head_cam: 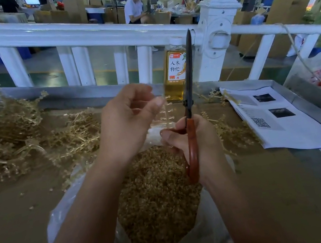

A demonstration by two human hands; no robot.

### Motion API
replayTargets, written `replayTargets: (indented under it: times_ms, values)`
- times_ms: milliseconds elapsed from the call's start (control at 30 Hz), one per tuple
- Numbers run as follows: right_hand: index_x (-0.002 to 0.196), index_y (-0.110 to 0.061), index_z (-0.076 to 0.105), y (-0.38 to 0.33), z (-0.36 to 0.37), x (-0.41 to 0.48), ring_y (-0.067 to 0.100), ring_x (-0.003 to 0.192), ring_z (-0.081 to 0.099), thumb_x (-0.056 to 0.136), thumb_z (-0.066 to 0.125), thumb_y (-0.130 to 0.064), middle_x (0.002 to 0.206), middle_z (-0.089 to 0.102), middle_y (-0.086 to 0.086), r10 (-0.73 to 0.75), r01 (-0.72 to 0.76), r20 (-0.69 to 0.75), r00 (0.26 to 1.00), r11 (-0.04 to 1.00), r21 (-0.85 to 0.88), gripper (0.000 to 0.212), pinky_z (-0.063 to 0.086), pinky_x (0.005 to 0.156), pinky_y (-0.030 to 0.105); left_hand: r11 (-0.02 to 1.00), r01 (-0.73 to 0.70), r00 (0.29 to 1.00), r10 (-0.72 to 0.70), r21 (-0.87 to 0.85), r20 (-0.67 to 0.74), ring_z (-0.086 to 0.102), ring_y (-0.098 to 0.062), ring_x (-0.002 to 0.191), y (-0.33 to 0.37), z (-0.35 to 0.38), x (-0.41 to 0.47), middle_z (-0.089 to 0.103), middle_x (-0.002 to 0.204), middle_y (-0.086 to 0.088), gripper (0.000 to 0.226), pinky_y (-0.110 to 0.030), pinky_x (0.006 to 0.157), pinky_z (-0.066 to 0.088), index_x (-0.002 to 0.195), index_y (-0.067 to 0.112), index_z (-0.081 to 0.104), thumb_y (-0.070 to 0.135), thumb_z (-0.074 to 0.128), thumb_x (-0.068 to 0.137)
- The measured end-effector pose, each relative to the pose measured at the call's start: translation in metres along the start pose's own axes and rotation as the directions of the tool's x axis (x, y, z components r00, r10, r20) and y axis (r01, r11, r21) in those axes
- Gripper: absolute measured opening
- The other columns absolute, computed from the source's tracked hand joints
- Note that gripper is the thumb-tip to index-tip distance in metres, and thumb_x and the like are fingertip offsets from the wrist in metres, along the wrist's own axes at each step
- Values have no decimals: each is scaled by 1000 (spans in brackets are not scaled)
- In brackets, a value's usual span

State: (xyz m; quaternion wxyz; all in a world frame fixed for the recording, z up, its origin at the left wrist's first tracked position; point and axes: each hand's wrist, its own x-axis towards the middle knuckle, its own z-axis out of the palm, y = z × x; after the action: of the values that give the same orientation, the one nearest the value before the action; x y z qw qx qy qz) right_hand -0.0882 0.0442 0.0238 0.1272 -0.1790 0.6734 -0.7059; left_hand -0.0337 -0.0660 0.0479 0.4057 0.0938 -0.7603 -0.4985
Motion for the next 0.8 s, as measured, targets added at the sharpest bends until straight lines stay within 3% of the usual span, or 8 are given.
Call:
replayTargets:
  times_ms: [100,167,233,333,433,533,600,800]
  values:
    - [73,-19,50,-3,-4,0,14,56,67,72,75,-1,69,64,1,-24,27,-42,999,996,86,31,49,46,19,998,42,994,-46,-42,-99,49,0,46,3,-8,3,59,56,6,21,-12,47,39,67,14,61,23,63,86]
    - [74,-17,49,-5,-7,0,14,52,65,73,74,0,65,63,-1,-51,57,-53,997,992,110,31,48,45,18,982,155,987,-149,-107,64,48,-7,39,6,-11,3,59,49,-1,32,-15,40,37,62,8,64,28,60,87]
    - [75,-16,48,-7,-8,-1,11,52,64,74,73,1,65,62,0,-76,83,-52,996,987,141,30,47,45,16,960,280,931,-268,-13,248,53,-12,40,6,-9,2,63,52,-3,34,-17,39,39,64,10,66,35,59,85]
    - [76,-15,48,-10,-9,-1,8,54,64,74,72,0,74,59,5,-76,82,-49,996,985,149,29,49,48,15,920,371,835,-389,123,390,62,-14,48,2,-3,0,67,61,-7,30,-17,43,44,76,8,70,35,60,85]
    - [77,-12,47,-12,-7,-1,7,56,66,77,69,2,76,59,6,-50,55,-47,998,993,104,26,54,52,18,911,405,799,-394,78,453,64,-13,52,1,-4,1,70,70,-14,25,-17,45,46,80,4,71,28,67,78]
    - [77,-10,47,-14,-3,-2,9,59,67,80,62,8,82,61,11,-23,29,-41,999,990,139,25,56,54,21,911,412,790,-371,27,488,63,-10,54,1,-8,3,69,75,-20,9,-15,49,49,83,3,71,7,69,75]
    - [78,-8,46,-16,-3,-3,12,59,67,80,62,10,82,61,14,-18,25,-43,999,986,166,24,56,53,22,903,430,779,-373,5,503,64,-10,55,1,-9,3,69,77,-23,13,-15,50,50,87,2,70,-2,68,75]
    - [79,-8,44,-16,-4,-3,6,55,66,79,64,10,76,60,9,-49,54,-34,998,981,188,27,52,50,16,898,439,804,-375,-34,460,60,-8,48,2,-5,3,66,59,-10,12,-15,47,49,78,4,70,-7,67,74]
